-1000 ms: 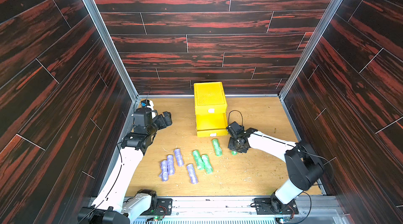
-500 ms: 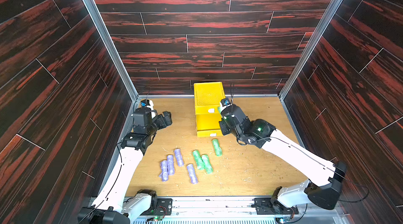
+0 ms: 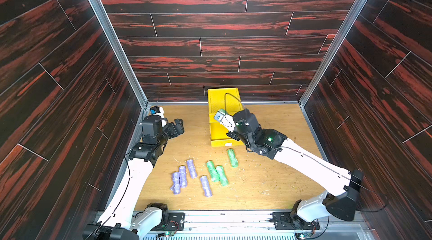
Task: Sort the rolls of trash bags by color and place them into the drawer
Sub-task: Place the roll of trash bags in the drawer.
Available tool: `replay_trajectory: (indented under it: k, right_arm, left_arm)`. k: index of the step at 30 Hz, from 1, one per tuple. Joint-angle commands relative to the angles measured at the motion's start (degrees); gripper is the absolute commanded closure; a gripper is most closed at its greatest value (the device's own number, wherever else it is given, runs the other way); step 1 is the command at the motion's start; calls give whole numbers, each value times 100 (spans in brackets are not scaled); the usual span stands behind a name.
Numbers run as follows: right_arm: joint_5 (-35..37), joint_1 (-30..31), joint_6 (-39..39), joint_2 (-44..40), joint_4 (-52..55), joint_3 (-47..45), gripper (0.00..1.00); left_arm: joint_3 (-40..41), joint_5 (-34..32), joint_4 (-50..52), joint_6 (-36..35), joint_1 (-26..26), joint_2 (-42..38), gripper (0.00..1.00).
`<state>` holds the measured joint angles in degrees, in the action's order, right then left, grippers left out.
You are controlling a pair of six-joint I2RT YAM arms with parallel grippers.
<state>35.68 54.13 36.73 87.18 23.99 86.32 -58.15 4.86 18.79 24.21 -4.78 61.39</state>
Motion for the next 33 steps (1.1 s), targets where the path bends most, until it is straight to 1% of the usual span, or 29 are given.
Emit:
replay_trajectory:
  k: [1, 4, 6, 11, 14, 18, 23, 31, 33]
  right_arm:
    - [-519, -229, 1365, 168, -55, -79, 100]
    - [-1098, -609, 1759, 464, -52, -14, 100]
    - [-1296, -819, 1939, 763, 97, 158, 100]
    - [-1457, -1127, 2243, 1483, 443, 651, 100]
    - [-1482, -1159, 2346, 1640, 313, 527, 100]
    - [-1549, -1159, 2247, 1923, 356, 522, 100]
    - [-1446, -1181, 2233, 2178, 157, 480, 100]
    - [-899, -1262, 2277, 2544, -300, 516, 91]
    - [-855, -1273, 2268, 2584, -377, 518, 85]
  left_arm:
    - [70, -3, -46, -31, 47, -162, 3]
    - [55, 3, -43, -31, 47, -169, 3]
    - [54, 6, -40, -47, 56, -171, 3]
    - [60, -4, -36, -49, 64, -205, 3]
    - [78, -22, -31, -61, 73, -232, 3]
    - [78, -12, -33, -59, 81, -232, 3]
    - [86, -5, -33, -65, 82, -232, 3]
    - [79, -21, -31, -80, 89, -241, 3]
    - [76, -20, -33, -73, 91, -249, 3]
